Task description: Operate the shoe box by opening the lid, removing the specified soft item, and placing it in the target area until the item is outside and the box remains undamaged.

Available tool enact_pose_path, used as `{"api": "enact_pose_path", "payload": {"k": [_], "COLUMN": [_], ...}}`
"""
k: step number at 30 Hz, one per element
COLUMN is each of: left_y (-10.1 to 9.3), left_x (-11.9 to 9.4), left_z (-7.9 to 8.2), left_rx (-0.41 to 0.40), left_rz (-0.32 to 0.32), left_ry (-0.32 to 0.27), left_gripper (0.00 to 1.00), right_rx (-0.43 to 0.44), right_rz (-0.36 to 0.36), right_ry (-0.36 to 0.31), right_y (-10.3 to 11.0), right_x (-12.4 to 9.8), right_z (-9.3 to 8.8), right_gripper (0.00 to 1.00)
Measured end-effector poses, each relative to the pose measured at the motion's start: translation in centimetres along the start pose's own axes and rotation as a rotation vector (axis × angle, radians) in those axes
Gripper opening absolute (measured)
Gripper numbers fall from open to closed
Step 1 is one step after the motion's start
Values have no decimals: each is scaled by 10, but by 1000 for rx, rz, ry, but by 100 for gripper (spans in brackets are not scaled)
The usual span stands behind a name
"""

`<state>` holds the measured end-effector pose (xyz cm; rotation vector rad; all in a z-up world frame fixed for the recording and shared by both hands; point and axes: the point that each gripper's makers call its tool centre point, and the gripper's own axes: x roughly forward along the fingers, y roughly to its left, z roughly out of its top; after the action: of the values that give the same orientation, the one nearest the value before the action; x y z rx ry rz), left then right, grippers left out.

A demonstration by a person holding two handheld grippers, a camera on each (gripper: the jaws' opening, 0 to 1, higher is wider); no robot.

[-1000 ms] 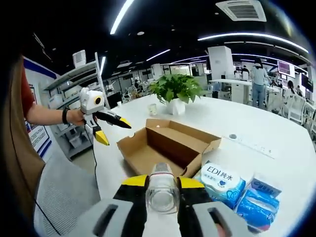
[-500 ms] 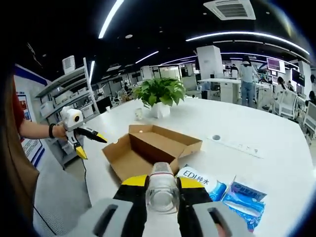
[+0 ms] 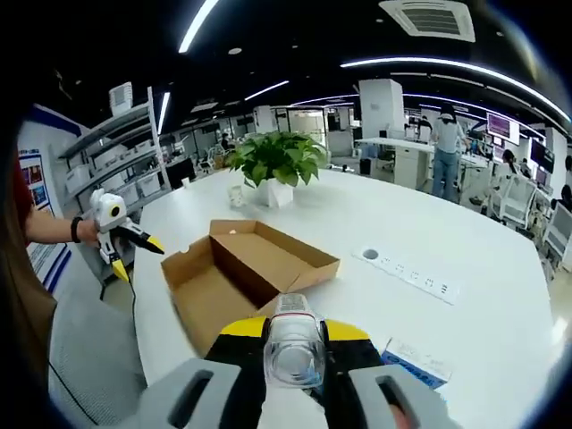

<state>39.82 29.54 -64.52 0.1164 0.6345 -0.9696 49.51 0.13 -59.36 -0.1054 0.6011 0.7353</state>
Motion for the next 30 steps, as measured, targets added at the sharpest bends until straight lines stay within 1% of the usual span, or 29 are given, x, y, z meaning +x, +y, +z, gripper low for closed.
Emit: {"api": "enact_pose_path", "payload": {"k": [4, 8, 10, 12, 16, 18, 20, 21, 23, 24, 27, 30], "left_y": [-1, 0, 0, 0, -1, -1, 0, 1, 2, 2, 4, 4], "left_x": [-1, -3, -4, -4, -5, -6, -7, -8, -9, -10, -12, -14], "left_z": [-1, -2, -3, -6, -10, -12, -13, -14, -15, -15, -17, -18], "left_rx": [1, -3, -8, -13, -18, -18, -22, -25, -28, -29, -35, -37], "left_rz": [0, 5, 8, 9, 10, 13, 16, 18, 21, 23, 27, 30], "left_ry": [2, 1, 0, 2, 9, 12, 14, 13, 13, 13, 13, 18], "left_gripper": [65, 65, 65, 64, 64, 64, 64, 64, 64, 64, 64, 64], "right_rx": [-30, -82, -123, -149, -181, -208, -225, -258, -293, -311, -338, -346], "right_rz": [-3, -4, -5, -2, 1, 4, 8, 15, 20, 21, 23, 21], "right_ry": [31, 86, 129, 157, 186, 209, 228, 262, 291, 318, 351, 364], "right_y": [-11, -24, -30, -35, -44, -54, -57, -60, -62, -64, -70, -77], "right_x": [4, 9, 13, 17, 25, 30, 34, 37, 40, 42, 47, 52], "right_z": [0, -2, -5, -7, -5, -5, -6, -10, -13, -16, -20, -21], "right_gripper": [18, 18, 18, 18, 18, 18, 18, 18, 18, 18, 18, 18]}}
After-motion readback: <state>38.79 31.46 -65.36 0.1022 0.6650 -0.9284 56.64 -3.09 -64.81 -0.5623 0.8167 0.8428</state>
